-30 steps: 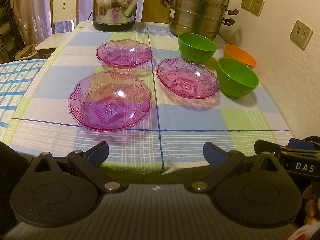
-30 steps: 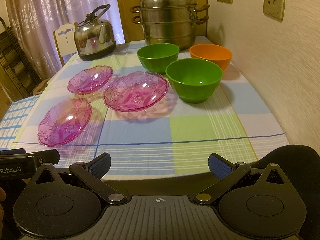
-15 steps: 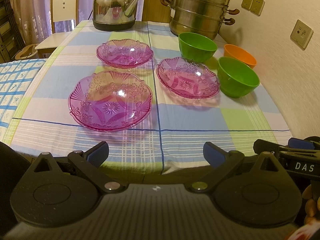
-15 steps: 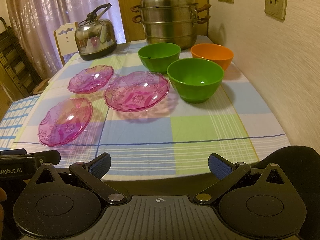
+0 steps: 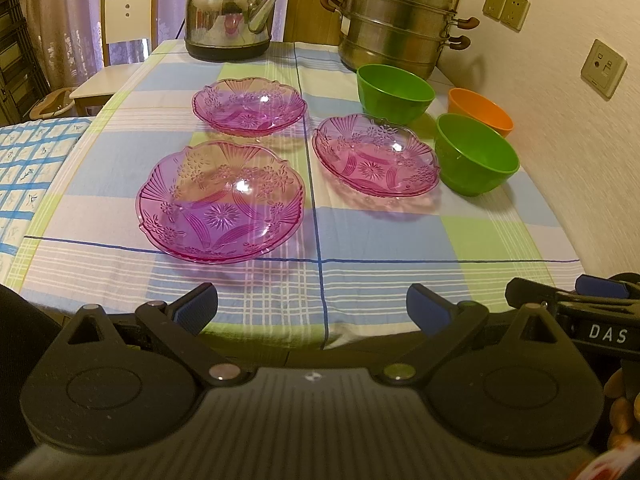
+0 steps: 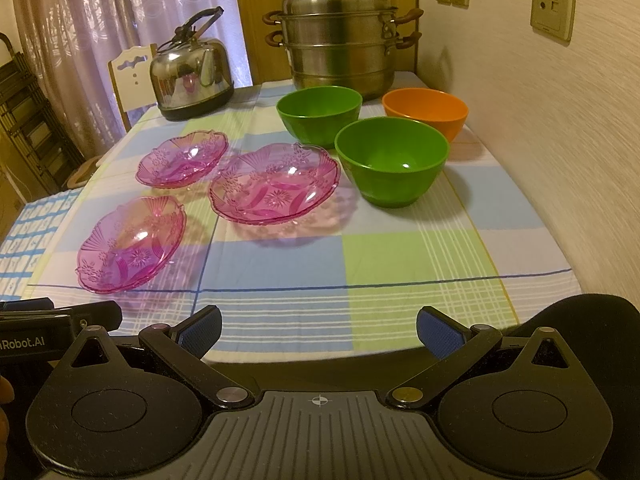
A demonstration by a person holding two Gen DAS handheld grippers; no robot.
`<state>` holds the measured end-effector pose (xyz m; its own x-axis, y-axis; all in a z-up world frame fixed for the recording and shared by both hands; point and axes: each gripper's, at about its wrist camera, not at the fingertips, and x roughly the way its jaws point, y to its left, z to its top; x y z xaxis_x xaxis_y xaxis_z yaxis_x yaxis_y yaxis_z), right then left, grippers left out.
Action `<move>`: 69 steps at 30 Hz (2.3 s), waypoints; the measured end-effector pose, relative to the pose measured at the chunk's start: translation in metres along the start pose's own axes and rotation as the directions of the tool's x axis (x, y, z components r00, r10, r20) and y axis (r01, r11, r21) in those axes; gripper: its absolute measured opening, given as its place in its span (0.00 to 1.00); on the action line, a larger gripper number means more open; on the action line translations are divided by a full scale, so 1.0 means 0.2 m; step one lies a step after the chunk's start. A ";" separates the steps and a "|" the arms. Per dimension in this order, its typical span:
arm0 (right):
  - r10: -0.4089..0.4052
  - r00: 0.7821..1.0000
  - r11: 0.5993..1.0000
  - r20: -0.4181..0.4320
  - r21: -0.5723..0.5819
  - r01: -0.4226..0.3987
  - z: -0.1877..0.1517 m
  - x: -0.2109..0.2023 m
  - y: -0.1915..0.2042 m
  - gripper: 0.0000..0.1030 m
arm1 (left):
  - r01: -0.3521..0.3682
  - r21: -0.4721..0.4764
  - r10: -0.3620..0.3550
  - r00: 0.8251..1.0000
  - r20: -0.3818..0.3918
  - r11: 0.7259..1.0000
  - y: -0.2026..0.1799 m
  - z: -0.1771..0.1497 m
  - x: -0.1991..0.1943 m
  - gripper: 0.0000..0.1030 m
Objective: Organize plates and bowls
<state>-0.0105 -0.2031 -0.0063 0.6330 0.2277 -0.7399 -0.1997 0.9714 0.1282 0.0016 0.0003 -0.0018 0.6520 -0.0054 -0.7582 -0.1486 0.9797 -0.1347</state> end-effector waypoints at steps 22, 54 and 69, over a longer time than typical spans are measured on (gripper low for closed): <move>0.176 0.983 0.982 0.050 0.065 -0.179 0.23 0.07 0.12 1.00 | 0.083 -0.085 -0.074 0.992 0.097 0.993 0.30 0.25 -0.02 0.97; 0.275 0.955 0.959 -0.114 0.094 -0.266 0.27 0.94 0.56 0.44 | 0.035 -0.049 -0.039 0.996 -0.086 0.998 0.90 0.31 0.64 0.44; 0.255 0.961 0.965 -0.108 0.086 -0.246 0.29 0.92 0.56 0.09 | 0.018 -0.069 -0.021 0.999 -0.041 0.997 0.89 0.35 0.57 0.13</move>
<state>0.1263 -0.0481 -0.0896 0.4769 0.4594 -0.7494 -0.2842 0.8873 0.3632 0.1006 0.1879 -0.0676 0.6242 -0.0338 -0.7806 -0.1881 0.9632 -0.1922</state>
